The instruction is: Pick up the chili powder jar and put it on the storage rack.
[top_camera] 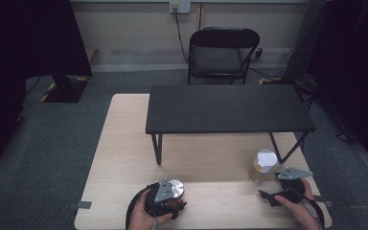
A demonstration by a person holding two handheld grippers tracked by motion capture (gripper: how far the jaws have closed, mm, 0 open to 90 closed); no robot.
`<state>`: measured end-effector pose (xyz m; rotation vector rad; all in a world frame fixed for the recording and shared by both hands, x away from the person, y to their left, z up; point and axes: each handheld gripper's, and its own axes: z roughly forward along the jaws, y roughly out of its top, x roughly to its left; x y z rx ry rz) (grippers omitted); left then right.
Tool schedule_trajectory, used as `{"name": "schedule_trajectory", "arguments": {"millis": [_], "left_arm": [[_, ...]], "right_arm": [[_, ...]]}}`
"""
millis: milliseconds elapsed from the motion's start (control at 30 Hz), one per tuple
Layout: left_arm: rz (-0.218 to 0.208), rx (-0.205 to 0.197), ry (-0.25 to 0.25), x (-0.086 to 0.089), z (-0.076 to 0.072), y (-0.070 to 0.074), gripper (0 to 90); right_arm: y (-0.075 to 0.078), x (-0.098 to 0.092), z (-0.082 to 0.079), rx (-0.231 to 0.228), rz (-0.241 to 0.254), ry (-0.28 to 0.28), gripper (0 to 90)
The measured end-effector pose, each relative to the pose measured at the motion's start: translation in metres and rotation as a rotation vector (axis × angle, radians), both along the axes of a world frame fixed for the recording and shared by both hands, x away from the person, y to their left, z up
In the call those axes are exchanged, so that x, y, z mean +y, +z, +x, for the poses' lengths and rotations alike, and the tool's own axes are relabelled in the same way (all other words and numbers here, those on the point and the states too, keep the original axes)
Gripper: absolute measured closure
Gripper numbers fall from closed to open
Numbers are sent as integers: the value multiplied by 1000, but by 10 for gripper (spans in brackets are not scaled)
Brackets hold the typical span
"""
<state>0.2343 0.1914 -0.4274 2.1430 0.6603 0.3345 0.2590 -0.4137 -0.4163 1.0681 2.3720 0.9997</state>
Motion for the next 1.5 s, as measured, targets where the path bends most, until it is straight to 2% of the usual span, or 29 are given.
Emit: {"name": "schedule_trajectory", "arguments": {"millis": [433, 533, 833, 1233, 1400, 1500], "left_arm": [[5, 29, -35, -13, 8, 7, 308], [-12, 39, -39, -16, 10, 8, 308], [-17, 36, -48, -27, 18, 18, 308], [-6, 28, -85, -51, 35, 42, 308], [-17, 25, -97, -56, 41, 52, 308], [-6, 23, -101, -59, 42, 58, 308]], "right_arm": [[0, 0, 0, 0, 0, 0, 0], [0, 0, 0, 1, 0, 0, 0], [0, 0, 0, 1, 1, -1, 0], [0, 0, 0, 0, 0, -1, 0], [0, 0, 0, 1, 0, -1, 0], [0, 0, 0, 1, 0, -1, 0]]}}
